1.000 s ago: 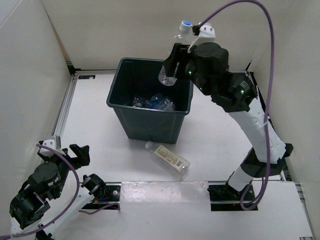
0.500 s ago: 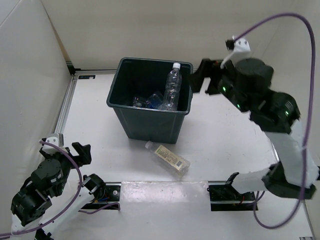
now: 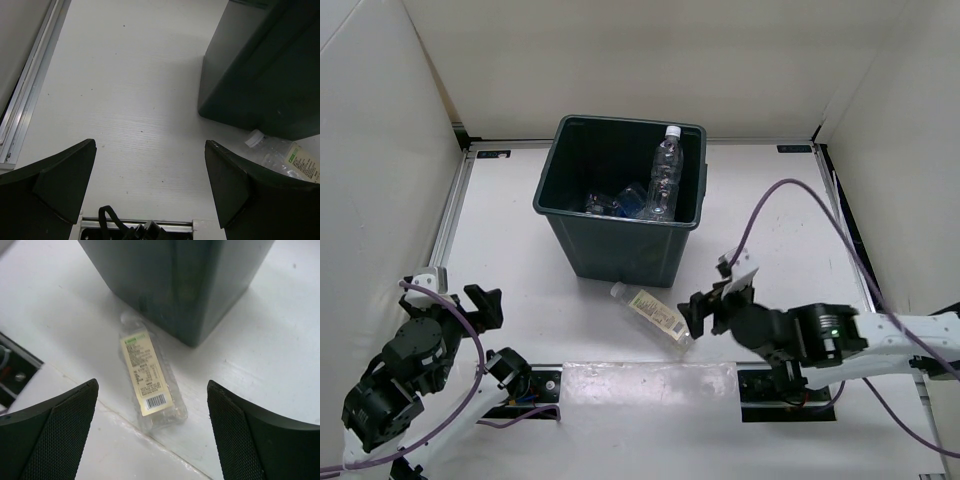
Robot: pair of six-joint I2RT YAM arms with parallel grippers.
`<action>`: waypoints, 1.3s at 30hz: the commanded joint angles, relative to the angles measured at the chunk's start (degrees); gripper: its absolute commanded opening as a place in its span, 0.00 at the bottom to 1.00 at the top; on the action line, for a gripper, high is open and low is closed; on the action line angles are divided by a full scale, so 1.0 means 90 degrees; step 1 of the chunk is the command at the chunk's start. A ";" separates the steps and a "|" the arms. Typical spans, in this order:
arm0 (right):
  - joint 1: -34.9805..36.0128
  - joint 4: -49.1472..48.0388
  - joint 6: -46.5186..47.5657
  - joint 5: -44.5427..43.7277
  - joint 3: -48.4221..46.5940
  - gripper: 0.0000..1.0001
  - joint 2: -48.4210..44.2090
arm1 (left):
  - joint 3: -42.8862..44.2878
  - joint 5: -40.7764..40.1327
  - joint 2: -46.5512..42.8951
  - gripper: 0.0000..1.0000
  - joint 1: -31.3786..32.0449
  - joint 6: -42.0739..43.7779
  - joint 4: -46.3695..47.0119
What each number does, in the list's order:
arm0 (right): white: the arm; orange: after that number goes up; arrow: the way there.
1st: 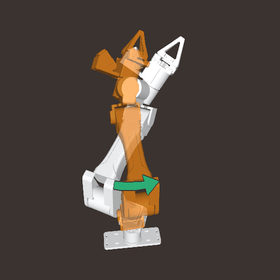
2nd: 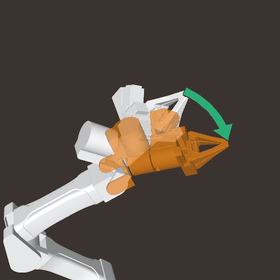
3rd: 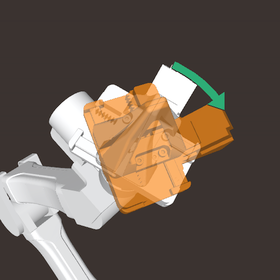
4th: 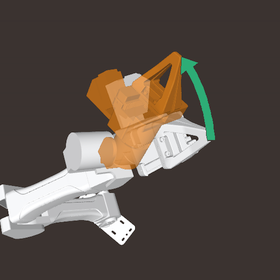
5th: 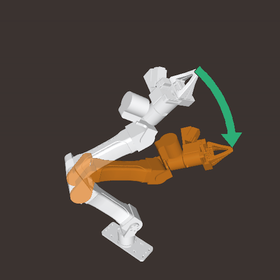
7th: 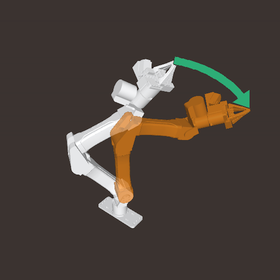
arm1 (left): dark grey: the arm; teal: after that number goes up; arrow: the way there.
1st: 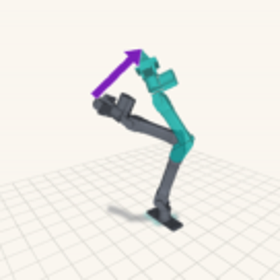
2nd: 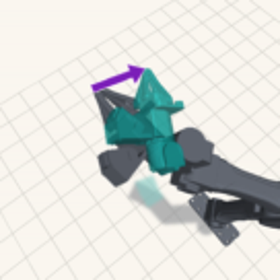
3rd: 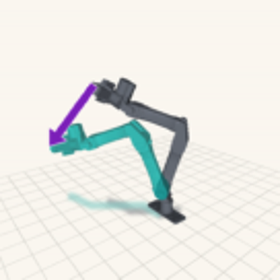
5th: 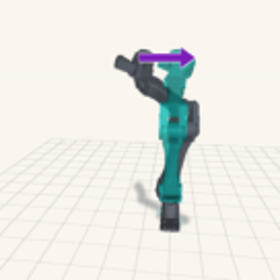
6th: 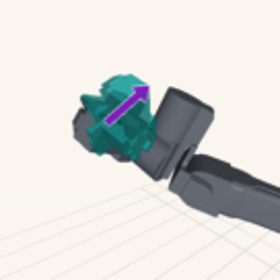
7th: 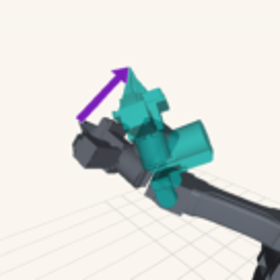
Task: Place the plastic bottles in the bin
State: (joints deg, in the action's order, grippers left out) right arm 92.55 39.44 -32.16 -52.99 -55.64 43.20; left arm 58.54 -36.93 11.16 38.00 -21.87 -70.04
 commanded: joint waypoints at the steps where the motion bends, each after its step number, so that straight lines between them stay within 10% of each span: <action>1: 0.0224 -0.0496 -0.1334 -0.0977 0.0429 0.90 0.0160 | 0.0009 -0.0018 0.0147 1.00 0.0007 0.0027 0.0048; 23: -0.1699 -0.3259 -0.1212 0.2147 0.2481 0.90 0.1985 | 0.0038 -0.0028 0.0245 1.00 -0.0003 -0.0002 0.0019; 39: -0.0665 -0.1426 -0.2938 0.1474 0.1017 0.85 0.5021 | 0.0028 -0.0028 0.0157 1.00 -0.0003 0.0008 0.0019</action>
State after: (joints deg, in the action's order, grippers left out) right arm 83.66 16.05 -51.07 -39.92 -44.73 83.02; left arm 58.54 -36.97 11.51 38.00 -21.89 -70.08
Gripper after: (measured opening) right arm 0.873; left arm 0.998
